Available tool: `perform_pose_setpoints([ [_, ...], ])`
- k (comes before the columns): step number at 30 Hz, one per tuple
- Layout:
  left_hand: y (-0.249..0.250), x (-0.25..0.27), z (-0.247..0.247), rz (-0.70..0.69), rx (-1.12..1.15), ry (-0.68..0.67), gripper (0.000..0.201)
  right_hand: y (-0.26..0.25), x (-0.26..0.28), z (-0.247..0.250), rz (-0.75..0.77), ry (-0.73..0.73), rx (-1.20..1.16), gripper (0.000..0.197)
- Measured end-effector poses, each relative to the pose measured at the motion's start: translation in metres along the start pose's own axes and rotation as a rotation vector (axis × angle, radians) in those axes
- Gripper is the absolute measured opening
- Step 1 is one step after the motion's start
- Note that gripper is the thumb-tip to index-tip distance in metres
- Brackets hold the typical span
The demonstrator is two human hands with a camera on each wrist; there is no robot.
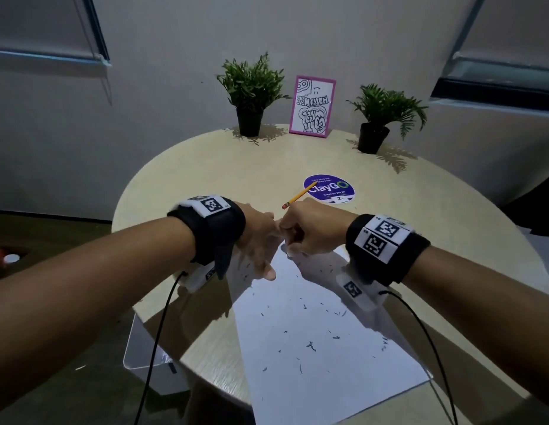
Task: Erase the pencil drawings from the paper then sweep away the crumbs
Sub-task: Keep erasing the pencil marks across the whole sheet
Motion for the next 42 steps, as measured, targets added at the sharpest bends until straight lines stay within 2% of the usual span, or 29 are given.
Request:
perform_pose_setpoints([
  [5,0.008,0.003,0.000,-0.035,0.124,0.054,0.077,0.003,0.001,-0.004,-0.003,0.051,-0.005,0.018],
  [9,-0.001,0.002,-0.009,-0.051,0.223,-0.008,0.078,0.006,0.009,-0.005,-0.006,0.040,-0.071,0.021],
  [11,-0.001,0.004,-0.010,-0.058,0.219,-0.006,0.089,0.013,0.007,-0.001,-0.026,0.019,-0.092,0.019],
  [14,0.003,0.005,-0.012,-0.082,0.194,0.023,0.107,0.027,0.000,0.010,-0.093,0.080,-0.023,0.023],
  [17,0.005,0.006,-0.010,-0.052,0.204,-0.003,0.096,0.017,-0.001,0.003,-0.062,0.129,0.015,0.023],
  [20,0.002,0.008,-0.010,-0.044,0.274,-0.006,0.087,0.008,0.002,-0.004,0.019,0.084,-0.030,0.015],
  [23,0.003,0.009,-0.011,-0.033,0.317,-0.007,0.113,0.029,0.000,0.006,-0.098,0.141,-0.041,0.025],
  [25,0.004,0.008,-0.010,-0.023,0.333,-0.010,0.120,0.032,0.001,0.004,-0.113,0.161,-0.013,0.025],
  [29,0.003,0.006,-0.005,-0.014,0.367,0.009,0.100,0.014,0.005,-0.005,0.011,0.046,-0.076,0.015],
  [31,0.001,0.004,-0.007,-0.016,0.381,0.007,0.120,0.026,0.001,0.000,-0.044,0.067,-0.080,0.014],
  [33,0.003,0.004,-0.007,-0.010,0.371,0.003,0.139,0.038,-0.003,0.004,-0.114,0.152,-0.029,0.018],
  [35,0.002,0.003,-0.006,-0.007,0.379,0.011,0.133,0.033,-0.002,0.003,-0.100,0.185,0.002,0.021],
  [38,0.002,0.006,-0.004,0.000,0.379,0.021,0.100,0.010,0.004,-0.007,0.057,0.105,-0.039,0.017],
  [39,0.003,0.007,-0.003,-0.002,0.379,0.025,0.101,0.011,0.005,-0.007,0.064,0.088,-0.051,0.015],
  [42,0.002,0.004,-0.006,-0.001,0.405,0.013,0.135,0.034,0.000,0.006,-0.090,0.149,0.027,0.015],
])
Point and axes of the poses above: each hand's wrist, its own x-axis away from the middle knuckle, its own z-axis out of the back of the hand, y = z × x, the point moved 1 cm from there along -x, towards the middle knuckle, and after that the axes turned 3 degrees about x, right-handed, at the moved point
